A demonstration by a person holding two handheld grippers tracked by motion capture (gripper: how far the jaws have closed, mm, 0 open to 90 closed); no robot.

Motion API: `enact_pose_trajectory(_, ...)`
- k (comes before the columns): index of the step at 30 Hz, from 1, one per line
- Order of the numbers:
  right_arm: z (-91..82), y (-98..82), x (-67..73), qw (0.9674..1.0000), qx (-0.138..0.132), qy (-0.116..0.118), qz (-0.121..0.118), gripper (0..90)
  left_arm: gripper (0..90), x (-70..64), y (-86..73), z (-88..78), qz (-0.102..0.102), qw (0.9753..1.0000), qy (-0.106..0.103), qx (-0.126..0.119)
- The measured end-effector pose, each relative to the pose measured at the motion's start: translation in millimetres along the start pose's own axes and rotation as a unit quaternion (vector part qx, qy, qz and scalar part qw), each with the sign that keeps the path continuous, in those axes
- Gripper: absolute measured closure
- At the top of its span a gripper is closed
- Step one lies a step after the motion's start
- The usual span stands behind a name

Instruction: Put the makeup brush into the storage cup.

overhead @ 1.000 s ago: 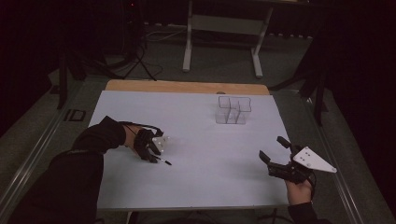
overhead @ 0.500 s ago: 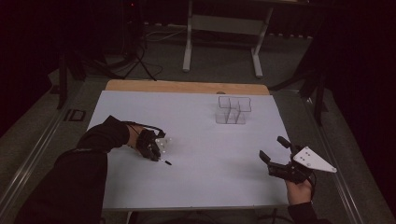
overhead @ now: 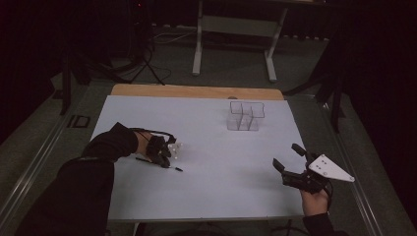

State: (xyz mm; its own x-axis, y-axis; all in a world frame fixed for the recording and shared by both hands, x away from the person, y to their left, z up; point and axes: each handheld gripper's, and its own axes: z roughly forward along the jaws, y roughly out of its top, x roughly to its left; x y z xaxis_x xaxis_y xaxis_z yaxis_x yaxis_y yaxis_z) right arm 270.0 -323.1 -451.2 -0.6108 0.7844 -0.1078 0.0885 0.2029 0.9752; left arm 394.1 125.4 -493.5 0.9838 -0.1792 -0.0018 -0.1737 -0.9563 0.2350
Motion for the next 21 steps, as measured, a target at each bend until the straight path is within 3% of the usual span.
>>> enact_pose_trajectory(3, -0.2, 0.2, 0.3, 1.0, 0.0, 0.0, -0.001, 14.8, 86.1, 1.2, 0.9, -15.0, -0.01, 0.9991, 0.028, -0.029)
enact_pose_trajectory(7, -0.5, 0.8, 0.8, 1.0, -0.001, -0.001, -0.001, 14.8, 86.1, 2.6, 2.2, -33.6, -0.029, 0.9964, 0.042, -0.067)
enact_pose_trajectory(12, -0.4, 0.8, 1.4, 1.0, 0.0, 0.0, 0.001, 14.8, 86.1, 2.4, 5.3, -48.9, -0.053, 0.99, 0.055, -0.118)
enact_pose_trajectory(21, 0.6, 0.8, 3.1, 1.0, 0.002, 0.001, 0.0, 14.8, 86.1, 0.5, 3.7, -62.8, -0.08, 0.9797, 0.075, -0.168)
